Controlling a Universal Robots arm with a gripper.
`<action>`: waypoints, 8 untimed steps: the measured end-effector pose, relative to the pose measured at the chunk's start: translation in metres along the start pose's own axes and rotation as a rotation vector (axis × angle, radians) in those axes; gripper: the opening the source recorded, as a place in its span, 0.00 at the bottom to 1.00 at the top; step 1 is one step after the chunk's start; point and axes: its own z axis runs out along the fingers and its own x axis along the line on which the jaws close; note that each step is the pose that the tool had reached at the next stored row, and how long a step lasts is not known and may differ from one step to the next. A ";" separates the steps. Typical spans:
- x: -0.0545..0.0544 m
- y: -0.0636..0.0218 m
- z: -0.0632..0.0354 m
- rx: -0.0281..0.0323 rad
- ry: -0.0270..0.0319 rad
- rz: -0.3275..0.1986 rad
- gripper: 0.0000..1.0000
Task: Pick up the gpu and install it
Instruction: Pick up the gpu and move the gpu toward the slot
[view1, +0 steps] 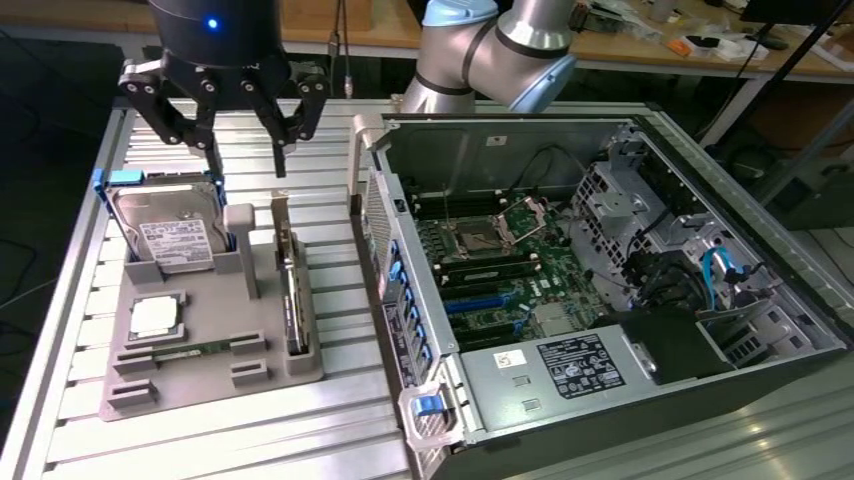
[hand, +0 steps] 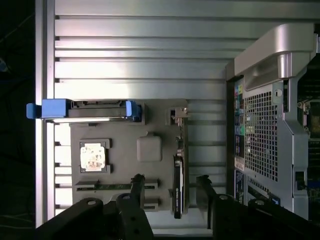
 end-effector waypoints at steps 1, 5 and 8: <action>0.000 -0.0004 0.0000 0.0007 0.0000 0.000 0.54; 0.000 -0.0012 0.0017 0.0068 0.0013 0.000 0.72; 0.000 -0.0066 0.0029 0.0108 0.0052 0.000 0.72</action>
